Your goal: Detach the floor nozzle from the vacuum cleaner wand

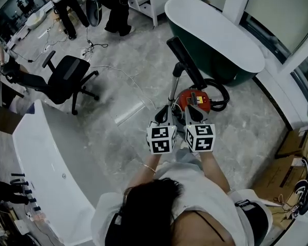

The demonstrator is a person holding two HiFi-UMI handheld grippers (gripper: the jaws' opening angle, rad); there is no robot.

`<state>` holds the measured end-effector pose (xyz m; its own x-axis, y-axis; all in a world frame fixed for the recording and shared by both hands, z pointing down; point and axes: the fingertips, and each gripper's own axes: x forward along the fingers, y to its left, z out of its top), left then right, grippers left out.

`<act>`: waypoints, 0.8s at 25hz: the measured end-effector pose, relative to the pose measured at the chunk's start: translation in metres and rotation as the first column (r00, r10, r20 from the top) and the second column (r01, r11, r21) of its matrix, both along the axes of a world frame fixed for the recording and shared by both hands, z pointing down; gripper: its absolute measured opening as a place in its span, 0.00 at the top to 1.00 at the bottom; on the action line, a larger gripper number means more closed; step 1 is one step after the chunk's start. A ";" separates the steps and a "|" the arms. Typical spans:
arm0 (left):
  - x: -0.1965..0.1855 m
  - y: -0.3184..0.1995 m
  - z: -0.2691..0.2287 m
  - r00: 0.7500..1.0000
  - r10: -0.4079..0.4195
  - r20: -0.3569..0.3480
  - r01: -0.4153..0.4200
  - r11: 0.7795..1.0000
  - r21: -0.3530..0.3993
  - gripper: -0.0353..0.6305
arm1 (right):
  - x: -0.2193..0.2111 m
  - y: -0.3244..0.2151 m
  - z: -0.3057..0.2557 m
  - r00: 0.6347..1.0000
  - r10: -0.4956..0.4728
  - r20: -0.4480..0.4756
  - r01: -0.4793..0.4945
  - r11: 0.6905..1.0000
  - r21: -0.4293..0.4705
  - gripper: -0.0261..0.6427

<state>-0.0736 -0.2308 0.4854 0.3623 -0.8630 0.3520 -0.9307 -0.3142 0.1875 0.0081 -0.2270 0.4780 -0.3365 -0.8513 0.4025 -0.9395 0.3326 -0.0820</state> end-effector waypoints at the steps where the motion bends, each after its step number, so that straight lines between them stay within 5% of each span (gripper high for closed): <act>1: -0.001 -0.003 0.000 1.000 -0.001 0.001 0.001 1.000 -0.001 0.94 | 0.000 -0.002 -0.001 1.000 -0.002 0.005 0.002 1.000 0.003 0.94; 10: -0.006 -0.019 0.003 1.000 -0.016 0.012 0.016 1.000 -0.010 0.94 | -0.007 -0.016 -0.052 0.996 -0.080 0.044 0.075 0.992 0.103 0.94; 20: -0.001 -0.045 -0.004 0.999 -0.027 0.046 0.027 1.000 0.009 0.94 | -0.008 -0.039 -0.062 0.982 -0.162 0.099 0.153 0.984 0.094 0.94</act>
<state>-0.0745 -0.2757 0.4816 0.3222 -0.8754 0.3602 -0.9465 -0.2903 0.1412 -0.0002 -0.2655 0.4165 -0.5054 -0.8143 0.2854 -0.8626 0.4855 -0.1425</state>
